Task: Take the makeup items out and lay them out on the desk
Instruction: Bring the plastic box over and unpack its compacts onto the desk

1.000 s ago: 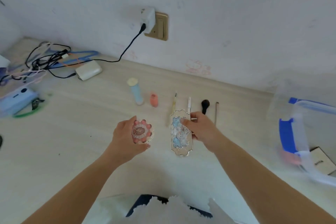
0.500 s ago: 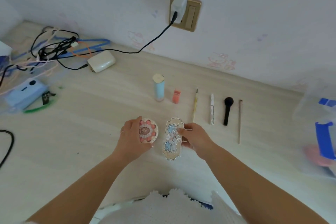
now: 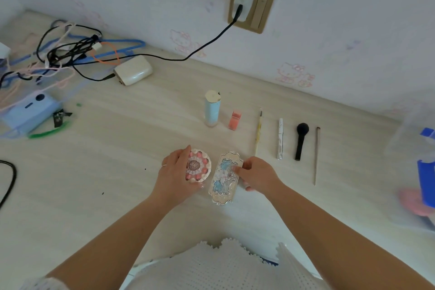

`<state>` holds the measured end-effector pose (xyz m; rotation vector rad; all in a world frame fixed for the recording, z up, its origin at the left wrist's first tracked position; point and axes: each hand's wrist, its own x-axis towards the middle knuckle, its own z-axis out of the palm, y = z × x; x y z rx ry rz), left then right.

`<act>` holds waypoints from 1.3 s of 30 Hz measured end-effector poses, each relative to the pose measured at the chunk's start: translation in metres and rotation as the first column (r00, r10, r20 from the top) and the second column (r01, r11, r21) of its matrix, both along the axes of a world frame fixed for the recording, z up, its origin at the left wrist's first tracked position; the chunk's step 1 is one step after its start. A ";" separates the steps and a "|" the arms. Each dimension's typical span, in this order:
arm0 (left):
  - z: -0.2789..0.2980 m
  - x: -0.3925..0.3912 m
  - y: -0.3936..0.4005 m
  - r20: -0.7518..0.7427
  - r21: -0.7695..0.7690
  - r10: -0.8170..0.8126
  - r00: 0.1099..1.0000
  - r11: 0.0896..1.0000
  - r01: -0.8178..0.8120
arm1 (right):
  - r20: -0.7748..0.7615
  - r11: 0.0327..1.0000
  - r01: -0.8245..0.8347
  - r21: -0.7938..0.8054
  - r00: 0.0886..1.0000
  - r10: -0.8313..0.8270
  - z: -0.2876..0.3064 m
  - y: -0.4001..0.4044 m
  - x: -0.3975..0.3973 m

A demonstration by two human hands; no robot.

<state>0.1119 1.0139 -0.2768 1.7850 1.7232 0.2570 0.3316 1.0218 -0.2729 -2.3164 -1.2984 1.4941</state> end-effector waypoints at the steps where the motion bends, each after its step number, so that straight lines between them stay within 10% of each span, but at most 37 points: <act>1: 0.000 0.000 0.000 -0.002 -0.001 0.001 1.000 1.000 -0.001 | 0.031 0.999 -0.030 -0.009 0.999 0.030 0.002 0.001 0.000; 19: 0.020 0.019 -0.009 0.227 0.064 0.170 0.959 0.980 -0.189 | -0.098 0.982 0.152 0.110 0.985 -0.141 0.012 -0.011 0.010; 29: 0.110 0.110 -0.002 0.708 -0.043 0.063 0.703 0.998 -0.046 | -0.473 0.743 0.572 0.349 0.791 -0.387 0.098 -0.044 0.085; 39: 0.157 0.261 -0.029 0.756 0.038 -0.185 0.628 0.970 0.241 | -0.630 0.528 0.736 0.423 0.658 -0.413 0.167 -0.120 0.215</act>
